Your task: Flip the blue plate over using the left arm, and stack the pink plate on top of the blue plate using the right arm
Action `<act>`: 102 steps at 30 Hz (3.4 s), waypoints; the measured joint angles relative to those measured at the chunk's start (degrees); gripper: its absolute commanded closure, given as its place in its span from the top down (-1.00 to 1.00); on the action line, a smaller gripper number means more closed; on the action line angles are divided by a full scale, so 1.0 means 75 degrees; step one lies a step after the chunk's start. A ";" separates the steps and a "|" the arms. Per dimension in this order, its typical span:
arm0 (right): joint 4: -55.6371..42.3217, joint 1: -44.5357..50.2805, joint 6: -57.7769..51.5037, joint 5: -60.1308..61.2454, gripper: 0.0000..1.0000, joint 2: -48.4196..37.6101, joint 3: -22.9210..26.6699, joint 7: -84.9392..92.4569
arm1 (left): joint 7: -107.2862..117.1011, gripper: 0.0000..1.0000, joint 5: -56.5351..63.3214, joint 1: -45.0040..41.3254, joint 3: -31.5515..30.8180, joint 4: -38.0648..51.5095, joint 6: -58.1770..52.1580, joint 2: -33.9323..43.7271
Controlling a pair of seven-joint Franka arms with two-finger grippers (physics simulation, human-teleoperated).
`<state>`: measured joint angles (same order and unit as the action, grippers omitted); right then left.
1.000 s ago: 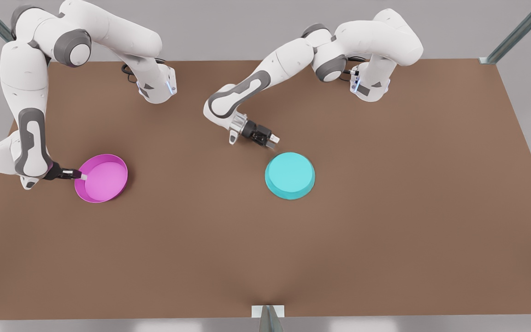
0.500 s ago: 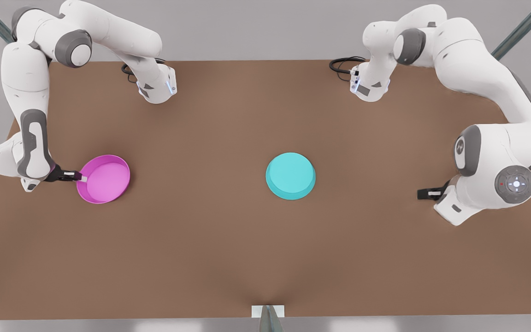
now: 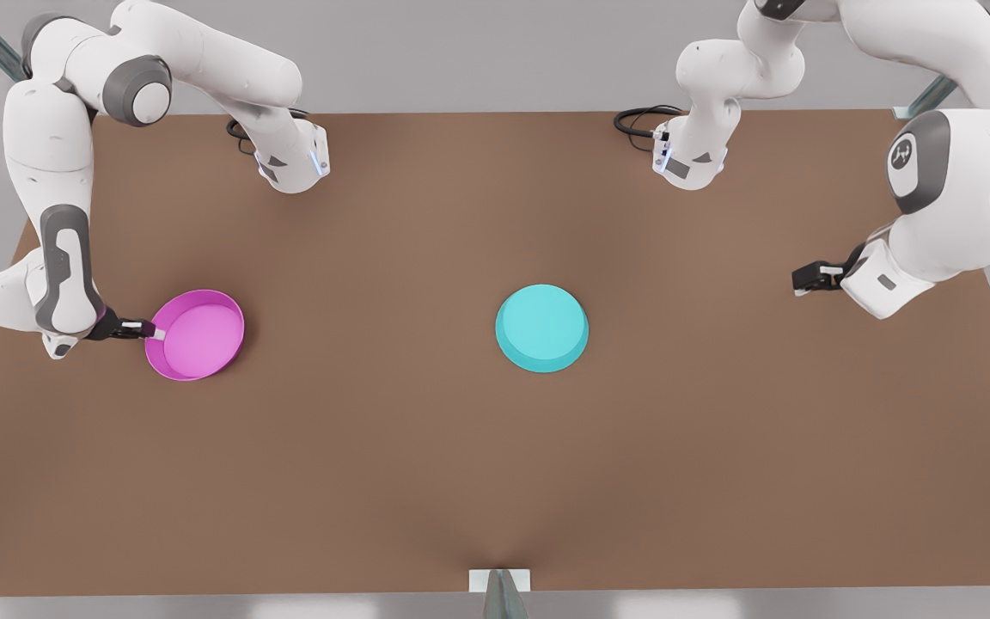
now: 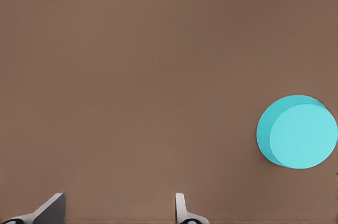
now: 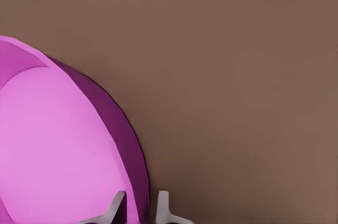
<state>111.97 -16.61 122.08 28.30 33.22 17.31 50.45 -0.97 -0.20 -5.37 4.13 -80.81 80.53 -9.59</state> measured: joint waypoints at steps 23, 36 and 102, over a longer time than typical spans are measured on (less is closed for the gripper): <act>-0.0034 0.0014 -0.0101 0.0041 -0.57 -0.0055 -0.0114 0.0033 | 0.0083 1.00 -0.0002 -0.0001 0.0000 0.0016 -0.0050 0.0024; -0.0407 0.1532 -0.0800 0.0048 -0.57 -0.0681 -0.0139 -0.0049 | 0.0083 1.00 -0.0004 -0.0001 0.0000 0.0026 -0.0061 0.0024; -0.4325 0.7178 -0.0727 -0.0208 1.00 0.0779 -0.2338 -0.8179 | 0.0118 1.00 0.0003 0.0005 -0.0006 0.0016 -0.0319 -0.0011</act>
<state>79.53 37.22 116.63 26.74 39.06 -0.22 -10.89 -0.09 -0.18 -5.32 4.08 -80.68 78.13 -9.67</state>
